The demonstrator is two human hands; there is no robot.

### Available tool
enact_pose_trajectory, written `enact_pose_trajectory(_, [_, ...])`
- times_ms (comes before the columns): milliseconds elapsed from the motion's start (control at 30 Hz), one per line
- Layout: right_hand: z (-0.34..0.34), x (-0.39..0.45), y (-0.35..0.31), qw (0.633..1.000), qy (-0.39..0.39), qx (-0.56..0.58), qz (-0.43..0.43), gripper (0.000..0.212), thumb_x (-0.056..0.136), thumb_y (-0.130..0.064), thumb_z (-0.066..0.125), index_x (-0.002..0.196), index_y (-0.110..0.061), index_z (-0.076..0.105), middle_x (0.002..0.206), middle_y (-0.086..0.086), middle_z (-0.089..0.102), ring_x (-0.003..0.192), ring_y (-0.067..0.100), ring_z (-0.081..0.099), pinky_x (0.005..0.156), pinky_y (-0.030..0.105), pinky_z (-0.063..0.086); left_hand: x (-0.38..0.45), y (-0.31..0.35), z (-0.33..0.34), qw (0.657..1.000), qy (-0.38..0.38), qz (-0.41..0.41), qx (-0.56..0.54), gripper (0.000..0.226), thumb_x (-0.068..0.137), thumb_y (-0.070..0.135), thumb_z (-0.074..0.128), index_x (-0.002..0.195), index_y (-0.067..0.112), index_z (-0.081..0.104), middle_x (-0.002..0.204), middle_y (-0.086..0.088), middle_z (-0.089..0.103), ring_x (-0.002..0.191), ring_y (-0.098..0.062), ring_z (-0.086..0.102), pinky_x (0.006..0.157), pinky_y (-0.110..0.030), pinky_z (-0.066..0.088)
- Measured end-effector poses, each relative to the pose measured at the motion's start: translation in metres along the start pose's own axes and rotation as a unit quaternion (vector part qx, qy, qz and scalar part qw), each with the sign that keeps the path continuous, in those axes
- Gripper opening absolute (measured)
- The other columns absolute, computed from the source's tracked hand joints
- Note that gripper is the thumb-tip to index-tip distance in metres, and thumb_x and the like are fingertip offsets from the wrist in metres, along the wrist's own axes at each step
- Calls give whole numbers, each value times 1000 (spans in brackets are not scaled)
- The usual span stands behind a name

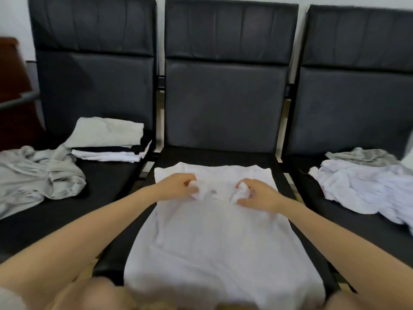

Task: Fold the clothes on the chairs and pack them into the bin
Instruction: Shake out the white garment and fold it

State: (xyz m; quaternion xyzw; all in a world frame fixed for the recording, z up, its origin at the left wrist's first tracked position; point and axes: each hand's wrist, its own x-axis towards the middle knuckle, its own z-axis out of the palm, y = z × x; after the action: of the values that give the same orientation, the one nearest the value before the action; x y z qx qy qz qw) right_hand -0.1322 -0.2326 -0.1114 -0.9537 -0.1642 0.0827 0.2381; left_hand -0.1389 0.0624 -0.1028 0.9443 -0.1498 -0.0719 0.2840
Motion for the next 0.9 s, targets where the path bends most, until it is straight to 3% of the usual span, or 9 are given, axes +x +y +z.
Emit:
enact_pose_trajectory(67, [14,-16,11,999,-28,-19,-36,39,72,-66,63,104,-43,59,109,-20,53,108,4,49,98,27,41,-16,-8,12,998,-54,-7,11,7,87,33,59,84,27,62,92,5,59,88,-14,54,74,-20,41])
enact_pose_trajectory(100, [17,-21,11,999,-11,6,-42,35,74,-68,60,100,-44,60,108,-22,53,107,2,48,98,25,40,-24,-8,15,998,-40,-17,-52,8,89,28,58,88,25,65,96,6,60,91,-11,55,74,-15,42])
enact_pose_trajectory(200, [22,-23,7,998,36,52,-30,18,85,-59,55,94,-44,60,107,-18,56,102,4,51,95,25,42,-35,-11,12,974,114,-65,-185,14,93,20,54,93,22,68,103,10,64,96,-6,57,79,-15,41])
enact_pose_trajectory(300, [27,-27,5,996,83,30,-11,23,93,-47,54,109,-32,62,112,-9,57,101,7,50,93,24,40,-50,-26,11,958,225,-146,-106,18,93,17,52,100,11,67,103,0,65,94,-17,59,82,-28,44])
enact_pose_trajectory(400, [30,-33,-1,994,112,3,-6,27,92,-41,58,115,-27,61,116,-6,56,106,10,49,93,23,38,-68,-43,13,947,247,-204,-36,18,91,22,56,91,6,66,95,-6,67,91,-25,61,77,-32,47])
enact_pose_trajectory(500, [32,-40,-9,996,91,-13,-4,32,90,-42,61,118,-26,60,119,-4,55,114,14,47,94,25,37,-84,-41,16,945,238,-224,-25,21,89,35,61,93,15,66,86,5,63,86,-18,61,70,-29,46])
enact_pose_trajectory(600, [33,-47,-12,998,58,-37,3,39,88,-44,62,122,-25,57,125,-1,51,121,18,42,99,30,37,-98,-32,24,950,244,-195,-28,19,88,36,62,92,18,62,81,7,59,78,-13,58,58,-24,40])
enact_pose_trajectory(767, [34,-70,-18,994,62,-74,-44,42,87,-43,64,124,-25,57,127,-2,51,120,17,41,102,32,38,-124,-12,41,967,232,-100,48,26,88,43,62,102,21,61,96,4,53,88,-14,53,73,-25,45])
enact_pose_trajectory(900, [34,-99,-25,988,43,-103,-108,37,84,-50,65,113,-27,61,111,-7,54,108,13,46,96,30,40,-146,7,46,977,204,-44,52,31,82,54,64,103,32,60,97,13,52,92,-6,49,77,-21,43])
